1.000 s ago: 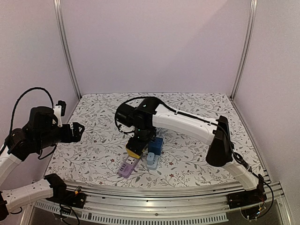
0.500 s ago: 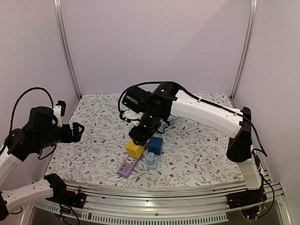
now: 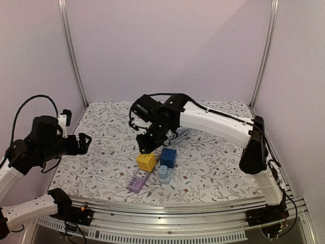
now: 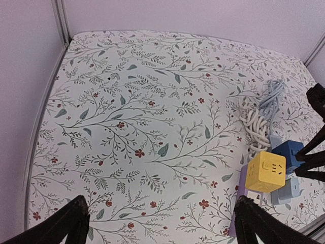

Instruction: Insert the plug

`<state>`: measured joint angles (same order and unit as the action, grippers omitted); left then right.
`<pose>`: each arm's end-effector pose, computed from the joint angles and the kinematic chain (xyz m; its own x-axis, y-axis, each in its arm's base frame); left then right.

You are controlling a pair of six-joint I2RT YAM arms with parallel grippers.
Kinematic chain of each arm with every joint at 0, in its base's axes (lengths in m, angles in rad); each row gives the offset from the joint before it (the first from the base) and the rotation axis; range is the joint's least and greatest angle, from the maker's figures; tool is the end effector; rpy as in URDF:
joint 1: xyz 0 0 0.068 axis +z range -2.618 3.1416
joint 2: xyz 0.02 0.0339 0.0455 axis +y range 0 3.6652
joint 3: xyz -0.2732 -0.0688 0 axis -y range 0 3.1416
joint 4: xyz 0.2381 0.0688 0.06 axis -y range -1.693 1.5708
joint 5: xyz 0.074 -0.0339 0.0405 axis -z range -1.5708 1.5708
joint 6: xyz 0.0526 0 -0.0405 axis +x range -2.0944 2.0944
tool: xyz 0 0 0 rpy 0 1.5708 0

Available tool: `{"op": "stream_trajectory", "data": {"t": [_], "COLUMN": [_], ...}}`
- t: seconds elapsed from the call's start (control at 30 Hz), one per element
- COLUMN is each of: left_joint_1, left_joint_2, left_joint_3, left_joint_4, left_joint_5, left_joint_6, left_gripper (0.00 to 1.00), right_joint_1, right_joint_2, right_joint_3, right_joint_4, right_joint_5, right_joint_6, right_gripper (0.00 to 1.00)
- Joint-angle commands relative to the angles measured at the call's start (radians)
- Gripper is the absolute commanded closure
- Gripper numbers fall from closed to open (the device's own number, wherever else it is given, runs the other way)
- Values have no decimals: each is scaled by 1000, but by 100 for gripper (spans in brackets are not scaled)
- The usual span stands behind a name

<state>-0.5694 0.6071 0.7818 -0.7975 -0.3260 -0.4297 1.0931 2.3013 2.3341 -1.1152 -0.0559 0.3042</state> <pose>0.1104 -0.0506 0.2976 -0.5681 -0.1049 -0.8162 0.0605 0.9838 -0.1686 0.2262 0.4433 0.2730 -0.6565 -0.6177 -0.4329 -0.7359 0.6506 0.1876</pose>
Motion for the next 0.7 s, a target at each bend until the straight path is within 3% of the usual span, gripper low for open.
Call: {"op": "stream_trajectory", "data": {"t": [0.0,0.27,0.67], "left_joint_1": [0,0,0], "left_joint_2": [4,5,0], "left_joint_3": [-18,-16,-14], "left_joint_4": [15,15,12], "left_joint_5": [-11,-16,-22], "left_joint_6": [15,13,12], "left_gripper": [0,0,0], "right_joint_1": [-23,-29,-28], "right_joint_2": [52,76,96], "right_joint_3": [-9,-12,-49], "right_joint_4": [28,1,-19], "right_joint_5": [-6,4,-3], "right_joint_6": [37,10,-15], "right_gripper": [75,81,82]}}
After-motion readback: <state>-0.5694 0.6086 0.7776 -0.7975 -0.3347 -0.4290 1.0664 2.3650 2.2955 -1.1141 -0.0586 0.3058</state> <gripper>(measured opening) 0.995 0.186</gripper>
